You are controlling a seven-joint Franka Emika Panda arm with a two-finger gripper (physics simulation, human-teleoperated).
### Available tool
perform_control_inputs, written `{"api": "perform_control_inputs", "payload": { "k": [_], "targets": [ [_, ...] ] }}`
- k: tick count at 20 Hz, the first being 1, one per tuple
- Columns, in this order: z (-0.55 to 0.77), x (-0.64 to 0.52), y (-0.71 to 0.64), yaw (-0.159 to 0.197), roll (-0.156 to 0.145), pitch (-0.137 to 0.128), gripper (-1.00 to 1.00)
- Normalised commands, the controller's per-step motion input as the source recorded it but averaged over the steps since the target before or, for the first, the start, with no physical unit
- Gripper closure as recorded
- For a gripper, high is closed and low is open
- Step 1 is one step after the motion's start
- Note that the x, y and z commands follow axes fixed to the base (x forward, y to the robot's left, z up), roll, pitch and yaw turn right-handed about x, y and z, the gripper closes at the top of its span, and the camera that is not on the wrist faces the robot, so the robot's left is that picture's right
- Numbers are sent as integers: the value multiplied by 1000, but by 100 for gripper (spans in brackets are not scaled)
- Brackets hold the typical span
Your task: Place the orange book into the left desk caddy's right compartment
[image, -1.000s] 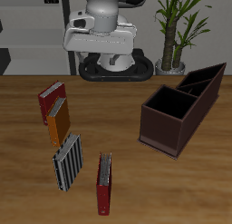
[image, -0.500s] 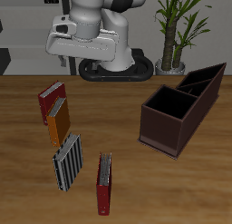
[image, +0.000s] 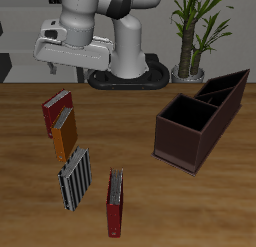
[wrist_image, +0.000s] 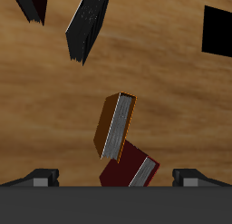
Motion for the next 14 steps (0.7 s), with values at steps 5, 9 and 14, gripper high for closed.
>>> {"api": "perform_control_inputs", "payload": {
  "k": [5, 9, 14],
  "targets": [
    [-100, -17, -37, 60, 129, -27, -100],
    [-126, -101, -147, 119, 122, -51, -100],
    [-107, -31, -292, 17, -2, -2, -100]
  ]
}}
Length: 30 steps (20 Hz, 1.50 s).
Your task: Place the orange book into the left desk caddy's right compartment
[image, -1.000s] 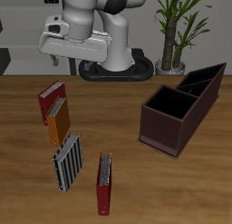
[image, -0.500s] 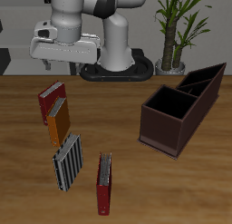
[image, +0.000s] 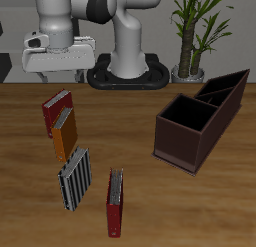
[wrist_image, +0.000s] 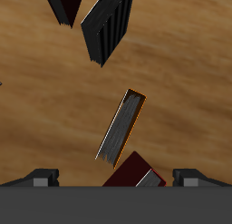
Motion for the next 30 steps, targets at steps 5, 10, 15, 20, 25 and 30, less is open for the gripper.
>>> {"api": "perform_control_inputs", "payload": {
  "k": [5, 10, 15, 20, 25, 30],
  "targets": [
    [-284, -27, -324, -15, -37, 23, -100],
    [-131, 0, -82, -23, -16, -11, -100],
    [-42, 81, 43, -38, 5, -31, -100],
    [-72, 195, 127, -9, 15, -8, -100],
    [-136, 138, 79, -6, 14, 9, -100],
    [-225, 104, -38, -3, 4, 19, -100]
  ]
}}
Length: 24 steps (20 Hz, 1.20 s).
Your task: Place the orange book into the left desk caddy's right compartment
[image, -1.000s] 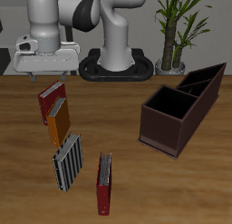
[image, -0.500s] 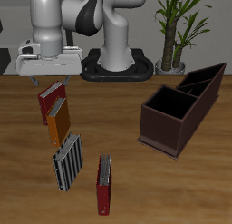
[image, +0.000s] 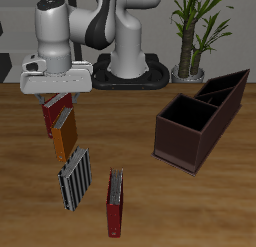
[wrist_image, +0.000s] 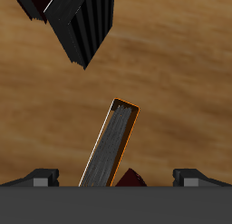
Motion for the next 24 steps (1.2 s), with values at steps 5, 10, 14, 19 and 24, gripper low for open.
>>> {"api": "perform_control_inputs", "payload": {
  "k": [5, 10, 14, 19, 24],
  "targets": [
    [-371, 158, 17, 1, 13, 45, -100],
    [-253, 90, 76, 0, 23, 31, -100],
    [-294, 149, 188, -7, 32, 26, 100],
    [-95, 54, 84, -16, 15, 19, 100],
    [191, -9, 165, -32, 13, -16, 100]
  ]
}}
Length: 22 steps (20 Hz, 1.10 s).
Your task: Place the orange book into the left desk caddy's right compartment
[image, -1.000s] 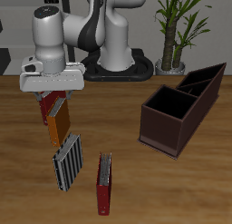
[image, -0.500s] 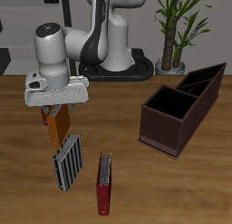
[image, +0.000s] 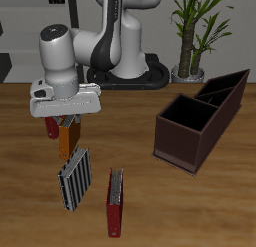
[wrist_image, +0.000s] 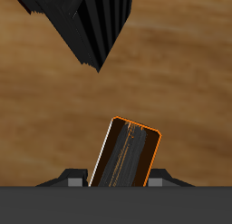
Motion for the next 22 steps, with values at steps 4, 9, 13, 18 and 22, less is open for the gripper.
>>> {"api": "perform_control_inputs", "payload": {
  "k": [4, 9, 13, 18, 22],
  "targets": [
    [280, 14, 242, -10, 6, -9, 100],
    [553, -83, 367, -45, -36, -50, 100],
    [623, -95, 458, -29, -29, -53, 100],
    [562, -175, 503, -27, -6, -56, 100],
    [372, -136, 393, -39, -30, -29, 100]
  ]
}}
